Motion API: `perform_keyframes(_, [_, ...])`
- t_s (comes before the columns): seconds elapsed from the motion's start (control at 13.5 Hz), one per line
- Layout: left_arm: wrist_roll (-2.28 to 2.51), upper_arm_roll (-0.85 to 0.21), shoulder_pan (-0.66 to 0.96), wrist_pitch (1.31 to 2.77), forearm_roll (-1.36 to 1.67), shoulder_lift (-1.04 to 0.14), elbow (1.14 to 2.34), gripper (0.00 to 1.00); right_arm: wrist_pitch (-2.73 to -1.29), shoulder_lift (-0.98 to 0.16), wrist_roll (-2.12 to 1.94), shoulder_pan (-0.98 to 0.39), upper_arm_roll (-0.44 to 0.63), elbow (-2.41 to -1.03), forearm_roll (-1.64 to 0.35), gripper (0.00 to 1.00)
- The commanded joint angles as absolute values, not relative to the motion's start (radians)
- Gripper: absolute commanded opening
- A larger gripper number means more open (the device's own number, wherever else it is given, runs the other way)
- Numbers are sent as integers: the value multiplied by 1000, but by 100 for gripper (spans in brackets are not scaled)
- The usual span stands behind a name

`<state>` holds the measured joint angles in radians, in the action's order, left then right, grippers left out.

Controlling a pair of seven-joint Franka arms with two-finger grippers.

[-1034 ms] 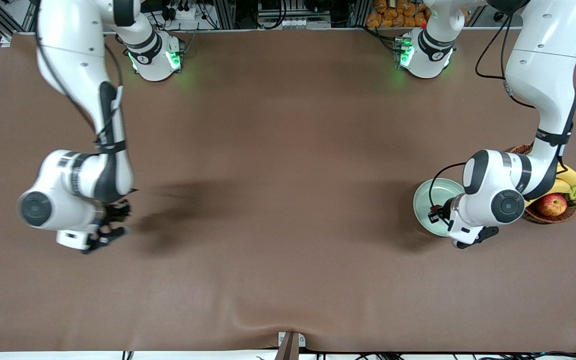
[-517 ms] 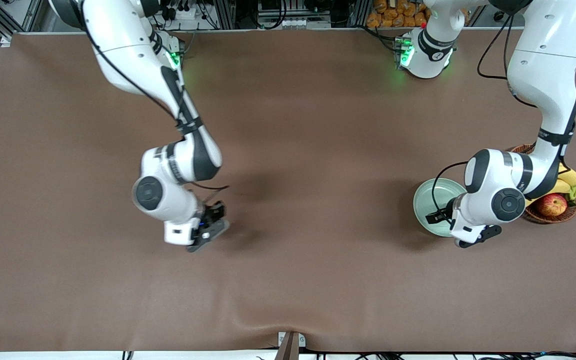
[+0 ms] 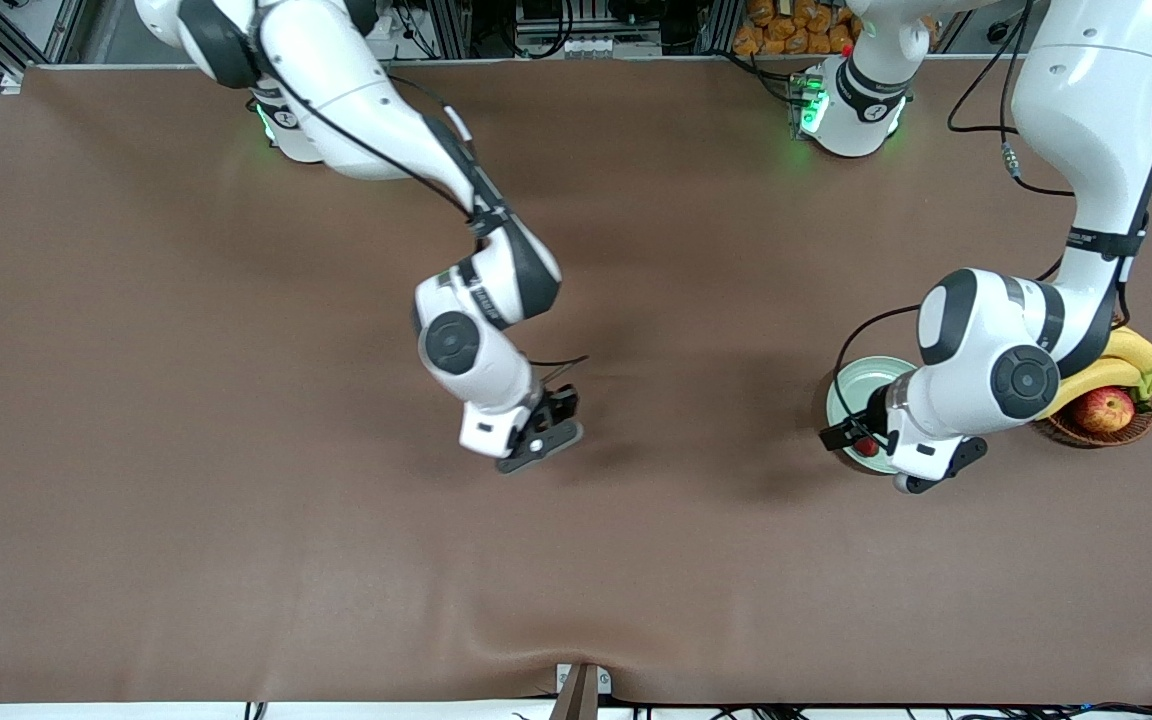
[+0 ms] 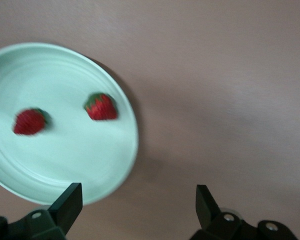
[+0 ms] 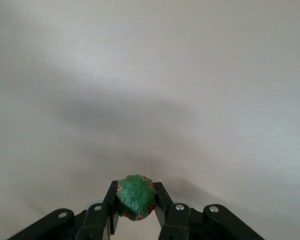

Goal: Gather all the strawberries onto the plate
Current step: 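Carry the third strawberry to the table middle and release it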

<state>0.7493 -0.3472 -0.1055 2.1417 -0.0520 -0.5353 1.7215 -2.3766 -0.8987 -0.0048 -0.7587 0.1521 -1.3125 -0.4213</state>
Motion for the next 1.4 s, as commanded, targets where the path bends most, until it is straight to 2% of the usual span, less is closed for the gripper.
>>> perform_keyframes(0.0, [881,-399,-103,2125,-34,-535,1683,100,-2379,-991,115,-797,146,-1191,-439,0])
perform_keyframes(0.22, [988,-419,-72,2125,-20,-557,1629,100,-2379,-1003,164,-819,124,-1186,-440,2])
perform_keyframes(0.3, [1020,-419,-52,2126,-3,-571,1608,100,-2379,-1003,173,-822,118,-1187,-439,19])
perform_keyframes(0.37, [1066,-419,-29,2135,20,-586,1592,100,-2379,-1005,169,-828,118,-1193,-437,81])
perform_keyframes(0.44, [1122,-417,3,2143,32,-604,1589,100,-2381,-1003,163,-828,118,-1198,-425,100])
perform_keyframes(0.66, [1193,-413,58,2183,28,-643,1562,100,-2372,-965,163,-813,123,-1198,-419,100])
perform_keyframes(0.89, [1224,-413,92,2215,28,-670,1531,100,-2333,-885,163,-735,133,-1224,-420,100])
perform_keyframes(1.18, [1371,-390,222,2344,26,-779,1427,100,-2188,-810,135,-573,137,-1223,-416,100])
perform_keyframes(1.33, [1410,-350,291,2391,28,-813,1401,100,-2081,-764,43,-523,182,-1233,-410,100])
